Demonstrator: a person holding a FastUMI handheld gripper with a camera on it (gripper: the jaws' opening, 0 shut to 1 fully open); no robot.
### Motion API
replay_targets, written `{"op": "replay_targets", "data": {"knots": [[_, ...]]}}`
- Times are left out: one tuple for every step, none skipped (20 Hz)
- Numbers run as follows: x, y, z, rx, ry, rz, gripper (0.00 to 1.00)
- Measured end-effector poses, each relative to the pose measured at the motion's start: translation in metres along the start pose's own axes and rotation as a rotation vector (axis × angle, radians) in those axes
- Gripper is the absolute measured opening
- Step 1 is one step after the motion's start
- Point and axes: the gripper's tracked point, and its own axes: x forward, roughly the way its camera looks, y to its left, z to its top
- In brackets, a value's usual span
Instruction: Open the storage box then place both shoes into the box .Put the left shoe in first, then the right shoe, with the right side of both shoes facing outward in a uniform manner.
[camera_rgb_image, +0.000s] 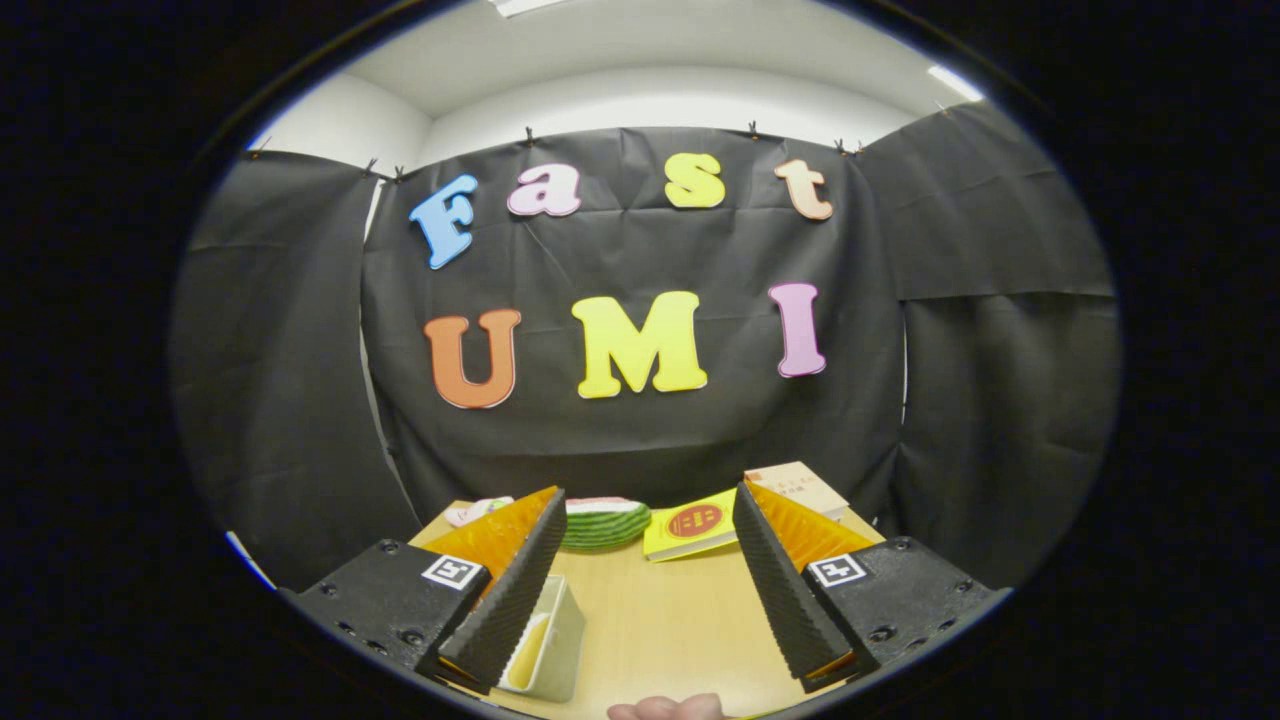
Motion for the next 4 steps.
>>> {"op": "replay_targets", "data": {"knots": [[-0.0006, 0.0011, 0.0012, -0.004, -0.006, 0.0, 1.0], [-0.0014, 0.0019, 0.0008, -0.005, -0.006, -0.001, 1.0], [-0.0023, 0.0037, -0.0009, -0.006, -0.003, 0.001, 1.0], [-0.0032, 0.0046, -0.0015, -0.002, -0.001, 0.002, 1.0]]}}
